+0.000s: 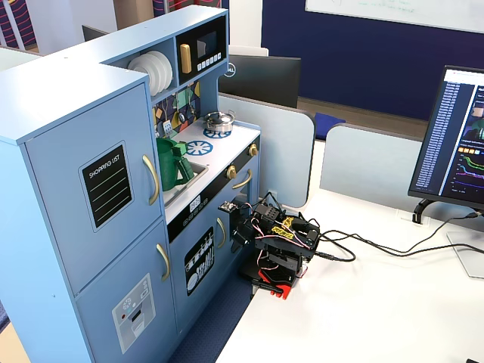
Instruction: Take off the lid from the green recipient and place it on the counter
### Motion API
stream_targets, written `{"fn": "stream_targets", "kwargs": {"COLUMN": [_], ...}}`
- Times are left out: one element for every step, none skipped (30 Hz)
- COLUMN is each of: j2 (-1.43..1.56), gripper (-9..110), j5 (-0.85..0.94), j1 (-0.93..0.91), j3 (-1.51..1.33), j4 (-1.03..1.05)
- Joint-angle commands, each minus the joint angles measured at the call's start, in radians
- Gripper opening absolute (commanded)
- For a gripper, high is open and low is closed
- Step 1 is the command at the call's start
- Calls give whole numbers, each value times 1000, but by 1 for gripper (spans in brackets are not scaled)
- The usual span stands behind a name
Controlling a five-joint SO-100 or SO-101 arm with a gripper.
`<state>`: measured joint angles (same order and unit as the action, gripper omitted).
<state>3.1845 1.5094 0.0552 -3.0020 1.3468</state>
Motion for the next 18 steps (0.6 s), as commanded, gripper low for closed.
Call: {"fn": "stream_targets", "kwargs": {"j2": [-5, -5, -5, -5, -5, -5, -5, -5, -5, -5, -5, -5, -5, -6, -6, -8, -8, -8], "gripper": [0, 0, 0, 0, 0, 0, 0, 0, 0, 0, 0, 0, 0, 0, 0, 0, 0, 0], "j5": [2, 2, 2, 2, 2, 2, 2, 2, 2, 2, 2, 2, 2, 2, 2, 2, 8, 9], "j1": [-132, -132, -132, -132, -132, -132, -132, -132, -132, -132, -132, -132, -132, -132, -133, -141, -155, -163], "j3": [3, 3, 3, 3, 3, 3, 3, 3, 3, 3, 3, 3, 3, 5, 5, 8, 21, 46], "j4": [184, 184, 184, 184, 184, 184, 184, 184, 184, 184, 184, 184, 184, 181, 161, 118, 78, 41]}}
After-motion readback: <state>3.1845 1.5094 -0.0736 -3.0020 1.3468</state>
